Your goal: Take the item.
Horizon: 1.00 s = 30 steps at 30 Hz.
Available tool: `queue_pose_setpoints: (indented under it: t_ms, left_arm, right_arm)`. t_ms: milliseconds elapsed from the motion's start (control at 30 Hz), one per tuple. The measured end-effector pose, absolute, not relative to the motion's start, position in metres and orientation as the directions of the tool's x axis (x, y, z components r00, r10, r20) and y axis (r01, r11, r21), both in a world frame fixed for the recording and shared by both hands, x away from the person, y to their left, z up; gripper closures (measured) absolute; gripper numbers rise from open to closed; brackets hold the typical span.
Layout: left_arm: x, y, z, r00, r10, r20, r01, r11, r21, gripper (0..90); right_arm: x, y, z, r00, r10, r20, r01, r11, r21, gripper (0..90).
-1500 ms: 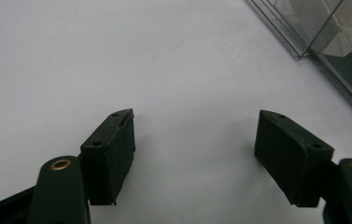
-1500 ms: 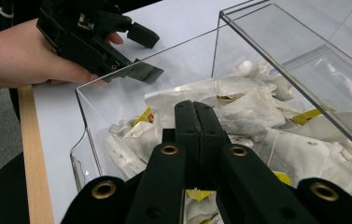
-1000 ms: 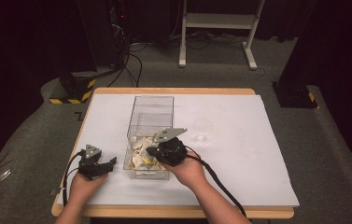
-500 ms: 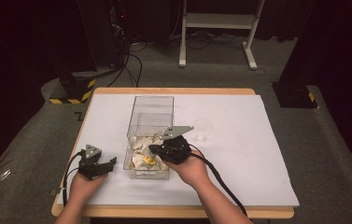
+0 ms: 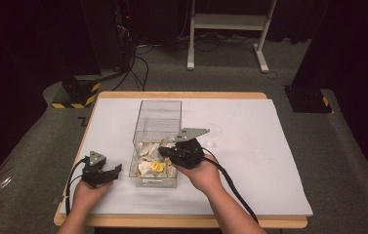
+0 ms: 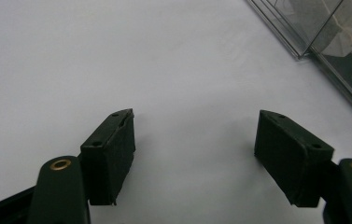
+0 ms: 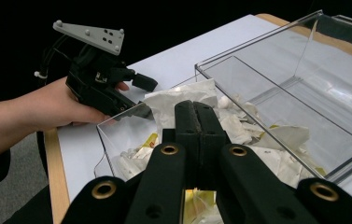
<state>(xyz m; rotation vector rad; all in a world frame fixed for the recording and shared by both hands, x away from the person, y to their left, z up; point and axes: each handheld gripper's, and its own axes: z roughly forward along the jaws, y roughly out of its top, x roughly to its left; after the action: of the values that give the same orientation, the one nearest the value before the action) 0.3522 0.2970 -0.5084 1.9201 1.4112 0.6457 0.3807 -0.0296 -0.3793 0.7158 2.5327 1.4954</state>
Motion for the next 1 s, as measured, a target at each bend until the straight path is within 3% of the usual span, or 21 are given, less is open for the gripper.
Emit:
queue_pose_setpoints:
  t_ms: [1000]
  left_arm:
    - [0.352,0.297,-0.508,0.296,0.955,0.007,0.629,-0.201,0.751,29.1]
  right_arm:
    - [0.383,-0.053,-0.355,-0.868,0.479,0.134,0.318,0.327,0.890,90.0]
